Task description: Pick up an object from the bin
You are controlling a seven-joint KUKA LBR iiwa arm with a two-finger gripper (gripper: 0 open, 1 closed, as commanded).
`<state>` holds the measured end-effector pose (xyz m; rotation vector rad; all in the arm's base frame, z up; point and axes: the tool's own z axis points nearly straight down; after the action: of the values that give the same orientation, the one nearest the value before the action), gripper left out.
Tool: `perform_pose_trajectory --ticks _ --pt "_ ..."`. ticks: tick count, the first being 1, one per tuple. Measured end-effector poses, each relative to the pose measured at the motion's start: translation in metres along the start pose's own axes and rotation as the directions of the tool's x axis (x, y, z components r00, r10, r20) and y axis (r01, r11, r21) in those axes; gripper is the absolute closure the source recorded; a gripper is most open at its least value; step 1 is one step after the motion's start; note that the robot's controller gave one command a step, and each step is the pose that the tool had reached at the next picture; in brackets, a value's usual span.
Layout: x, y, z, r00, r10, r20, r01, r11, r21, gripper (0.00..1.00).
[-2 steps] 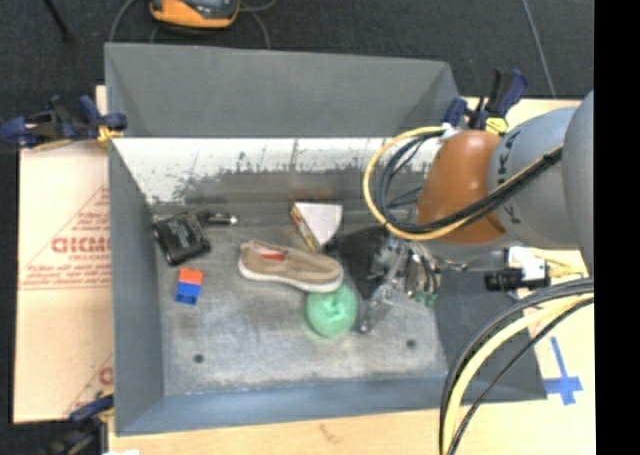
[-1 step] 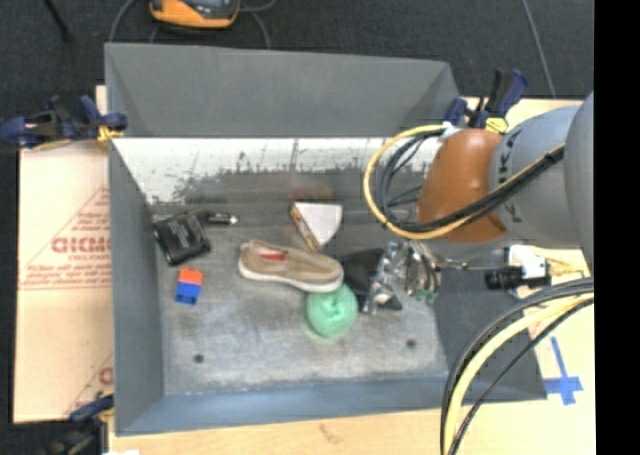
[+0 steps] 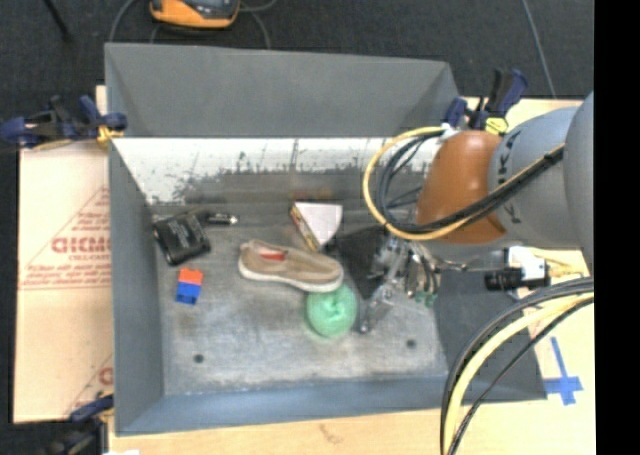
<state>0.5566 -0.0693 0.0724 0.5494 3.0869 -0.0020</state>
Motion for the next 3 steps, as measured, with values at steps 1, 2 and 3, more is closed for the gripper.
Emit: perform_pose_trajectory --ticks 1,2,3 --pt "0.000 0.000 0.000 1.000 0.000 0.000 0.000 1.000 0.000 0.00" --pt "-0.022 0.024 -0.032 1.000 -0.030 -0.005 0.030 1.000 -0.001 0.00" --pt "0.004 0.020 -0.003 0.999 0.048 0.004 -0.048 0.999 -0.001 1.00"
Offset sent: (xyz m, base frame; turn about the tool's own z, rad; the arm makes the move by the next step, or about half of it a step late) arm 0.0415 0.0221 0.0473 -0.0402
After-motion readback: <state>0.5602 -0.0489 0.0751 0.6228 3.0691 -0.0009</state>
